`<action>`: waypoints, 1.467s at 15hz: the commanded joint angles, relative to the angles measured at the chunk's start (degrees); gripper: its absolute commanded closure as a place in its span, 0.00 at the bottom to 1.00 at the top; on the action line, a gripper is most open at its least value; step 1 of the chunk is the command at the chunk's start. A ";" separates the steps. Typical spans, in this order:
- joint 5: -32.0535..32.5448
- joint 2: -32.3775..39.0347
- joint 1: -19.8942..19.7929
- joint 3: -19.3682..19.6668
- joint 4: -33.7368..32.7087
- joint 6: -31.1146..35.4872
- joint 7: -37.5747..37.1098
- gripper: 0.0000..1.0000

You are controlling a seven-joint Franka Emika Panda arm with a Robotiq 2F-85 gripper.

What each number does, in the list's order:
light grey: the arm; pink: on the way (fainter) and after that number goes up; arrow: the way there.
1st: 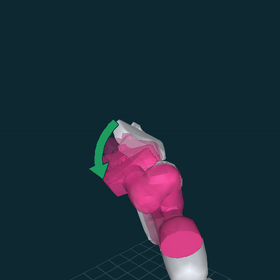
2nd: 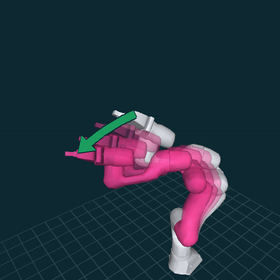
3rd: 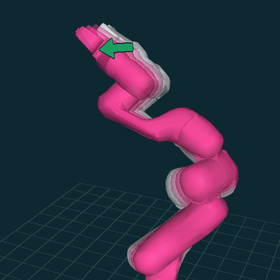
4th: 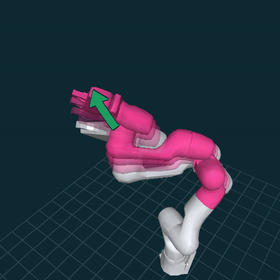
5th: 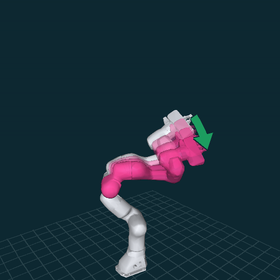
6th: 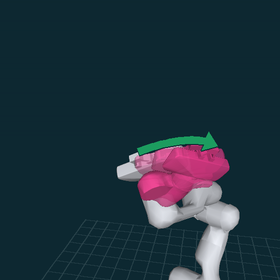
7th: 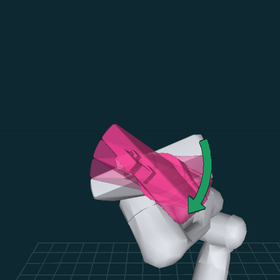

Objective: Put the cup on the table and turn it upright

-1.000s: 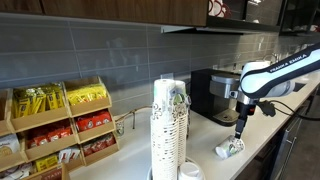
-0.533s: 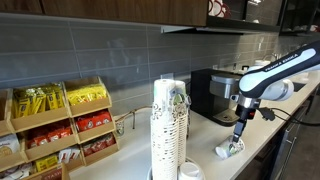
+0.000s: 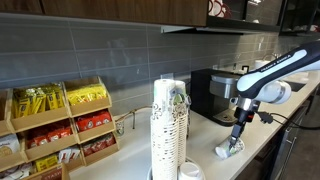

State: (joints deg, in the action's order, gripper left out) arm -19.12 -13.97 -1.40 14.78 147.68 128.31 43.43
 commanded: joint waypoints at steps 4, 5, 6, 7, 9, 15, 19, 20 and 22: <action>-6.39 -0.72 -0.26 0.25 0.32 -0.60 5.14 0.69; -6.92 -1.05 -0.23 0.11 0.27 -0.69 5.67 0.78; -7.06 -1.50 -0.21 -0.15 0.21 -0.76 5.85 0.84; -6.91 -2.20 -0.10 -0.57 0.15 -0.67 6.07 0.92; -5.32 -3.51 0.02 -1.69 -0.01 -0.42 5.23 0.94; 11.15 -6.68 -0.40 -8.56 0.60 2.97 -2.85 0.91; 23.28 -7.10 -0.31 -11.75 1.80 6.40 -9.64 0.91; 25.23 -7.03 -0.13 -12.05 1.96 6.91 -11.01 0.92; 29.27 -7.00 -0.11 -12.70 2.17 7.68 -13.63 0.91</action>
State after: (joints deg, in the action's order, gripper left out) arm 4.40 -19.88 -1.26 3.02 147.96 133.88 33.62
